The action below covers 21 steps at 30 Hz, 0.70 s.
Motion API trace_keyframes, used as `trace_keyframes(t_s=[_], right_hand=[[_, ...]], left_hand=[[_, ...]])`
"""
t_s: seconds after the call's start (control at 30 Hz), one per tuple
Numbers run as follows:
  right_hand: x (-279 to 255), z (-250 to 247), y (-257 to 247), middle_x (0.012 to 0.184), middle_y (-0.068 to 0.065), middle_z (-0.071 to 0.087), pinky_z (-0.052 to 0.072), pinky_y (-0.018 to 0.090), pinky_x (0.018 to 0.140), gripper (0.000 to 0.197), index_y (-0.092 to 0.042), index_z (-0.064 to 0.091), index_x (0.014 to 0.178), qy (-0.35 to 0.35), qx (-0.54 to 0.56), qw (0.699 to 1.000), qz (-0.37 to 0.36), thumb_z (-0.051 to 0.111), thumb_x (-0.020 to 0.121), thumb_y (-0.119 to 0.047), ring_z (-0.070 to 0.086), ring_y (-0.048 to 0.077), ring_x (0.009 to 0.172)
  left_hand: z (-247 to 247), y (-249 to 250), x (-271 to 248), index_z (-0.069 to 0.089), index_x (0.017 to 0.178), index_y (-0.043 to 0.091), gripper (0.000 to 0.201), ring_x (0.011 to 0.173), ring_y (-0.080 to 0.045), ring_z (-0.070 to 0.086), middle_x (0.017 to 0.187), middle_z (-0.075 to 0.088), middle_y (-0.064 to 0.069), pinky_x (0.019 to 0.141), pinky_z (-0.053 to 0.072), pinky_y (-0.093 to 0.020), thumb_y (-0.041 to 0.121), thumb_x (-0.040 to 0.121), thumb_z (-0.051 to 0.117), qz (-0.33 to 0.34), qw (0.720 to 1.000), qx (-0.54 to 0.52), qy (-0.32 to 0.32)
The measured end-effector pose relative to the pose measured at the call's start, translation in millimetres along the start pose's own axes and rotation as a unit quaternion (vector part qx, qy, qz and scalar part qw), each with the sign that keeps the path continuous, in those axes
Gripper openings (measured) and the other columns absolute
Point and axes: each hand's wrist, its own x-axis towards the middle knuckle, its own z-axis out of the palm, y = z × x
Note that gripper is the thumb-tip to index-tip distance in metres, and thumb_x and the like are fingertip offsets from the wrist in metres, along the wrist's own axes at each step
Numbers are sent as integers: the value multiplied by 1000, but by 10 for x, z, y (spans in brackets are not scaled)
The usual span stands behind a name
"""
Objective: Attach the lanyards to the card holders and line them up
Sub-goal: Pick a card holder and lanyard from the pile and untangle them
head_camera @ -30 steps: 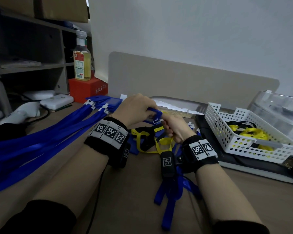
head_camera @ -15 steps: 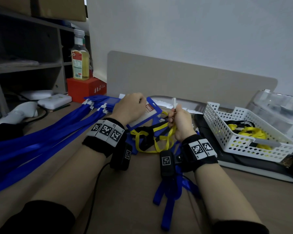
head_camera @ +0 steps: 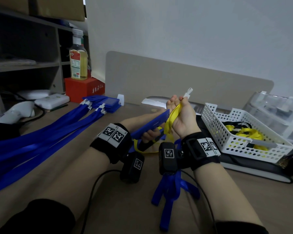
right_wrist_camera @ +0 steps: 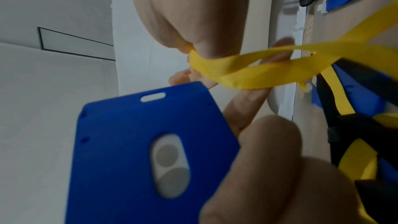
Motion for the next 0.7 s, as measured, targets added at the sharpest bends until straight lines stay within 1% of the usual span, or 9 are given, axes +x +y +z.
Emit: trace_keyframes(t_s=[0.1,0.13,0.2,0.3,0.37,0.47,0.57,0.67,0.7], right_hand=[[21,-33,-23,73,4,52,48,20,45,26,-14,42,86,-4,-9,1000,-7,31,105,-29,53,10,49],[33,-54,-32,71,1,49,41,18,39,26,-16,41,85,-10,-17,1000,-2,30,105,-29,47,9,43],[64,-114,-61,64,-3,43,25,16,31,25,-18,39,84,-6,-52,999,1,30,105,-29,32,6,34],[108,-205,-94,52,-7,40,17,16,28,23,-19,41,86,31,-138,990,-3,30,105,-26,23,5,31],[128,-261,-101,53,-7,39,18,17,30,22,-19,43,86,58,-213,975,-14,32,104,-24,24,5,32],[137,-308,-80,54,-7,42,22,17,34,20,-18,46,84,56,-320,946,-12,36,101,-20,30,5,34],[114,-316,10,61,-3,57,34,22,50,23,-14,51,83,-15,-408,913,26,38,101,-21,50,15,58],[25,-282,95,93,-1,71,42,25,58,45,-15,63,106,-96,-530,841,58,34,100,-49,56,14,73],[6,-267,105,95,-5,72,45,23,58,55,-18,64,114,-119,-552,822,70,29,98,-58,60,11,73]], left_hand=[[-69,-33,57,46,72,11,69,28,-3,34,36,35,6,36,29,-13,60,94,4,1,997,-17,-76],[-89,-40,58,50,70,7,69,27,-4,34,36,35,6,35,29,-12,54,97,7,5,997,-28,-75],[-129,-19,20,61,57,14,65,27,-4,33,36,36,6,34,27,-11,45,95,19,20,996,-59,-60],[-218,16,-106,55,62,15,44,26,-5,34,38,35,6,32,26,-9,38,90,31,62,992,-110,-19],[-312,11,-183,47,69,13,44,27,-4,33,38,35,6,32,24,-9,40,96,25,90,986,-140,21],[-428,-21,-246,54,66,12,52,28,-5,35,40,37,5,32,24,-12,40,98,25,141,970,-196,44],[-439,-13,-255,51,69,13,50,29,-5,33,42,37,5,34,22,-13,38,101,21,171,960,-207,77],[-366,22,-257,44,71,14,45,28,-4,32,46,39,5,34,20,-14,41,101,24,178,958,-203,96],[-343,31,-260,44,71,14,45,28,-4,32,48,40,4,33,19,-14,41,101,24,180,957,-207,96]])
